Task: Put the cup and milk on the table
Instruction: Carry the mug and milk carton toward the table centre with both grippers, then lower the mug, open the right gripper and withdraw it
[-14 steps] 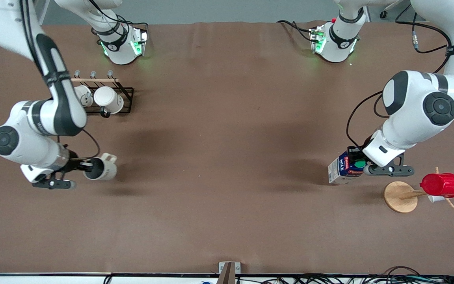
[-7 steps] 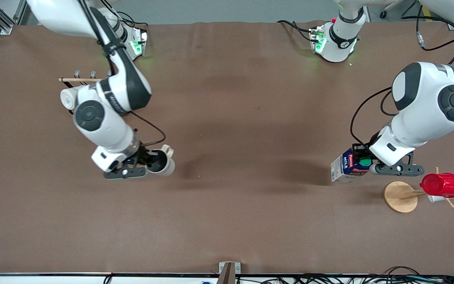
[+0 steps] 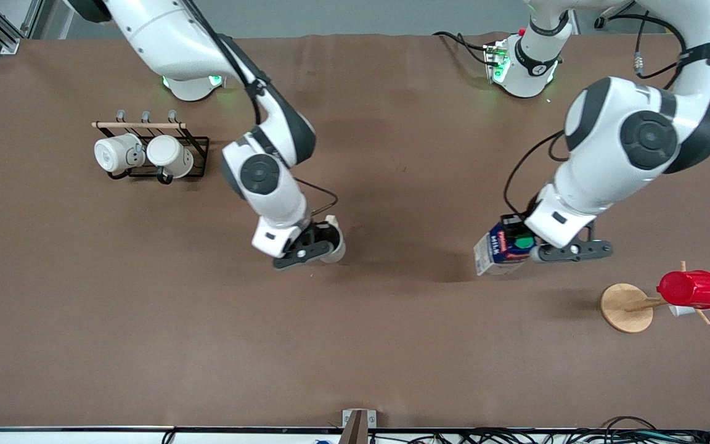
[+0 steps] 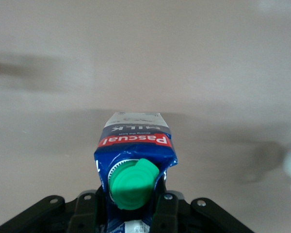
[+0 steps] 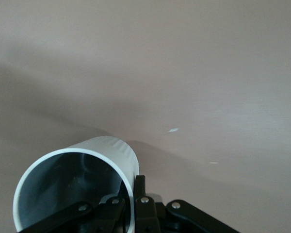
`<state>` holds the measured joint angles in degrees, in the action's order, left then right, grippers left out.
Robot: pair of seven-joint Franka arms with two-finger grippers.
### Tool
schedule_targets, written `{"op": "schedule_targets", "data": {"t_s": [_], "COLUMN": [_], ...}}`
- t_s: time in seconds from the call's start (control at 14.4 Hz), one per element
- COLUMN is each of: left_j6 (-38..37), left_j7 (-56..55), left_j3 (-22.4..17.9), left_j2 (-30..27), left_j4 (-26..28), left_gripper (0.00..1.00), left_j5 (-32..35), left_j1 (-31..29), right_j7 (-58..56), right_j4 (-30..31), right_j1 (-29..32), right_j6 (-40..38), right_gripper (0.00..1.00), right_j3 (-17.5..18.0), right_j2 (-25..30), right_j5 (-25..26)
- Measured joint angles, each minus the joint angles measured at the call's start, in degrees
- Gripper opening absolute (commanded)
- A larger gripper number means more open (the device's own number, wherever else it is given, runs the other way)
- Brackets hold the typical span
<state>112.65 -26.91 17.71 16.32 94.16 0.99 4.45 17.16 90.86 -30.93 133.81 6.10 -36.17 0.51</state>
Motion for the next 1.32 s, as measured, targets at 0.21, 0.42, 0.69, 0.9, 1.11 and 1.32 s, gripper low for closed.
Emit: {"op": "schedule_targets", "data": {"t_s": [0.21,0.42,0.69,0.9,1.11,1.32], "left_j6": [0.0,0.02,0.04,0.19,1.77,3.93], "left_j7": [-8.6,-14.35,-17.35,-18.3,-18.51,-18.51], "left_j3": [0.09,0.12,0.11,0.12,0.12,0.13], "left_j2": [3.14,7.33,12.33,14.9,16.73,18.15], "left_j4": [-2.79,-5.52,-9.22,-10.48,-10.9,-11.39], "left_gripper": [0.29,0.29,0.29,0.29,0.27,0.27], "left_j5": [0.0,0.0,0.0,0.0,0.0,0.0], "left_j1": [5.27,10.29,13.8,15.26,16.58,17.52], "right_j7": [0.4,0.47,1.16,1.47,4.23,9.21], "right_j4": [-1.45,-1.73,-1.79,-2.26,-3.73,-4.67], "right_j1": [-3.15,-4.37,-4.36,-4.25,-3.96,-2.25], "right_j6": [2.25,3.66,4.43,4.55,4.29,-3.79], "right_gripper": [0.02,0.05,1.0,1.0,1.0,1.0], "right_j3": [-0.01,-0.02,-0.27,-0.35,-0.46,-0.65], "right_j2": [-2.42,-3.57,-4.76,-4.77,-3.57,2.32], "right_j5": [0.89,2.75,5.27,6.58,6.59,6.61]}}
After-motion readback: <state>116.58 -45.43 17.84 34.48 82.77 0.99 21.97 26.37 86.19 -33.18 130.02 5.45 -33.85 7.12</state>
